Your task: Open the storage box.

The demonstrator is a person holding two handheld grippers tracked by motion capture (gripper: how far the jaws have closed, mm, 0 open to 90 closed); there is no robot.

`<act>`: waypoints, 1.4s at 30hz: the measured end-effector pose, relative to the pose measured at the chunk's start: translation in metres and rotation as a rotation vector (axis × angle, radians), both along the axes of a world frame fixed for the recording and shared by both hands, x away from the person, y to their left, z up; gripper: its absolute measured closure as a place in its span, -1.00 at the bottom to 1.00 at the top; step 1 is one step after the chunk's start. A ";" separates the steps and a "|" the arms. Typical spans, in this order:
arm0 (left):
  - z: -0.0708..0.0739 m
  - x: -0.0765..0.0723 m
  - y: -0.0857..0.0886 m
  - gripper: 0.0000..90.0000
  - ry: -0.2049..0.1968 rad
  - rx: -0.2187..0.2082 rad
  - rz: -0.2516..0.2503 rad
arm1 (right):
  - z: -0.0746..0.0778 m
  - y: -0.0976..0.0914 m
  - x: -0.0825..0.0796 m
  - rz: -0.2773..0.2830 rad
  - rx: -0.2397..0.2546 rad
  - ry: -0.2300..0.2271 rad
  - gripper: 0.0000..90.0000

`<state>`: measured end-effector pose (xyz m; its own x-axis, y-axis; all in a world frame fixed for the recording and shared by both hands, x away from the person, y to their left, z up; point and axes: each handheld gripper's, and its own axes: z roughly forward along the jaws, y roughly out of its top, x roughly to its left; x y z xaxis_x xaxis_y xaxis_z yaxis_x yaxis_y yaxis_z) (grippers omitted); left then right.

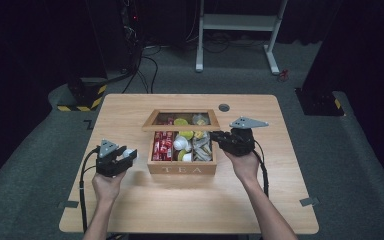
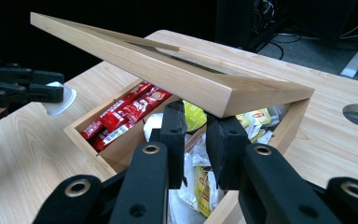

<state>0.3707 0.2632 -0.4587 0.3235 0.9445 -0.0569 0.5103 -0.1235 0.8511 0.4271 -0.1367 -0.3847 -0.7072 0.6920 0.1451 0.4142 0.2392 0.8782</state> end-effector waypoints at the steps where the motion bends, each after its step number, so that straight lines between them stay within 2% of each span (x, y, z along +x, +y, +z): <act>1: -0.002 0.001 0.000 0.16 0.004 -0.001 0.001 | 0.000 0.000 0.000 0.000 0.000 0.002 0.72; 16: -0.025 0.009 -0.002 0.16 0.058 0.015 0.032 | 0.000 0.000 0.000 0.000 -0.001 0.005 0.72; 19: -0.027 0.011 -0.005 0.16 0.059 0.029 0.027 | 0.000 0.000 0.000 0.001 0.001 0.005 0.72; 29: -0.034 0.016 -0.013 0.15 0.073 0.023 0.037 | -0.001 0.000 0.002 0.007 0.005 0.008 0.72; 33: -0.037 0.019 -0.015 0.15 0.084 0.040 0.046 | -0.001 0.000 0.002 0.014 0.013 0.012 0.72; 42: -0.041 0.022 -0.018 0.14 0.090 0.048 0.047 | -0.001 -0.001 0.003 0.014 0.015 0.015 0.72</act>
<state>0.3927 0.2448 -0.5001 0.2747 0.9608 -0.0383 0.5905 -0.1371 0.7953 0.4298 -0.1374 -0.3858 -0.7146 0.6795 0.1662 0.4239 0.2317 0.8756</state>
